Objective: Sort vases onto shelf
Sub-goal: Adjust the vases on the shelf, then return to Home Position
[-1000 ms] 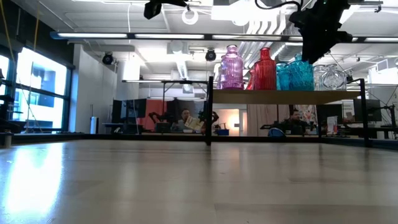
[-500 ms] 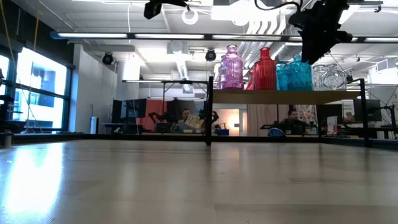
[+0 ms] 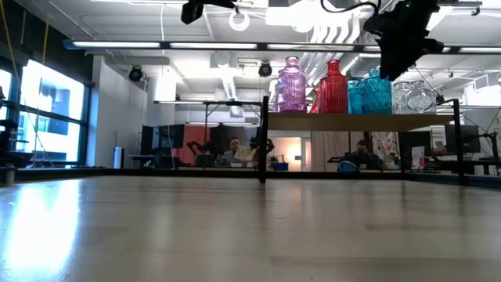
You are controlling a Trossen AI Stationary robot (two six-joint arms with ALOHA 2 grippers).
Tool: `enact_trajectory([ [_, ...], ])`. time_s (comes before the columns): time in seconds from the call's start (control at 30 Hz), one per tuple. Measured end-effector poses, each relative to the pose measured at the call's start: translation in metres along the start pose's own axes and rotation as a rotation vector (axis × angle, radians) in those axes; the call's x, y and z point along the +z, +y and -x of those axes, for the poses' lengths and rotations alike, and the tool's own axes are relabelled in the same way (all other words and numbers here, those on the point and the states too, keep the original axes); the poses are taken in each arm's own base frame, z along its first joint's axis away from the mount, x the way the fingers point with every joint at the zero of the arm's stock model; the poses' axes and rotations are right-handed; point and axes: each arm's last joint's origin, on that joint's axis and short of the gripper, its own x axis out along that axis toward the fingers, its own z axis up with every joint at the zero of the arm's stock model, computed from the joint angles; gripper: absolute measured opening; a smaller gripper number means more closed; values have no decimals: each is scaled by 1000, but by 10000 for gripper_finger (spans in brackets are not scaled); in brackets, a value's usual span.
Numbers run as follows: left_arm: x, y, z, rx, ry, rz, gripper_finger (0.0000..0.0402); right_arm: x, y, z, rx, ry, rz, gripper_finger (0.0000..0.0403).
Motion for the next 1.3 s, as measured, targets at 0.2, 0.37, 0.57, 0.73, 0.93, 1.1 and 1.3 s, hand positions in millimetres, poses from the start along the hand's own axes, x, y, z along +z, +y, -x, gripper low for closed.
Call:
enact_trajectory([
  [0.2,0,0,0,0,0,0,45,2,-1,9,30,-16,-8,117],
  [0.37,0,0,0,13,-6,0,45,11,-2,29,66,-72,13,117],
  [0.57,1,2,0,85,-35,1,45,23,-4,60,123,-171,48,117],
  [0.73,0,2,4,89,-28,18,45,31,-6,85,181,-242,64,117],
  [0.93,-3,-2,41,104,-91,-28,45,27,-16,107,218,-323,83,117],
  [1.1,-9,-6,90,151,-209,-80,45,11,-32,122,252,-390,61,117],
  [1.3,-24,-8,148,181,-321,-160,45,-12,-53,140,281,-486,12,117],
])
